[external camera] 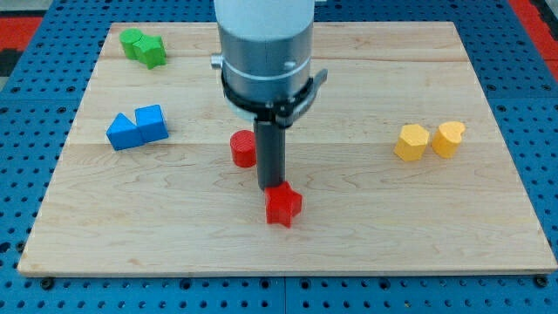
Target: Place the red circle top left to the red star
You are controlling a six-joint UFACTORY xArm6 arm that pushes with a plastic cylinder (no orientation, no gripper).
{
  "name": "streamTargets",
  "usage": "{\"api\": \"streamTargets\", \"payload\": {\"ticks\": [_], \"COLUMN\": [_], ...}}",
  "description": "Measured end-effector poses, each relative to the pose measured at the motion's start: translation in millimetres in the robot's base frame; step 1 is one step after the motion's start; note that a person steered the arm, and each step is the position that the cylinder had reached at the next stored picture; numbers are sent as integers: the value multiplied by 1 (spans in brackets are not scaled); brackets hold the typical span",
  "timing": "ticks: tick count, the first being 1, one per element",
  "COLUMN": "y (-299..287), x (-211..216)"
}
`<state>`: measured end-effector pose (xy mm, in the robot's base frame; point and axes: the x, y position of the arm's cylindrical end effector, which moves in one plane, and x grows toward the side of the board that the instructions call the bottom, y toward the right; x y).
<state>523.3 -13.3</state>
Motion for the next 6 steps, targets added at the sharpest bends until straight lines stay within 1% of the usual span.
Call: {"api": "streamTargets", "payload": {"ticks": [1, 2, 3, 4, 5, 6], "y": [0, 1, 27, 53, 45, 2], "x": [19, 20, -25, -99, -185, -227]}}
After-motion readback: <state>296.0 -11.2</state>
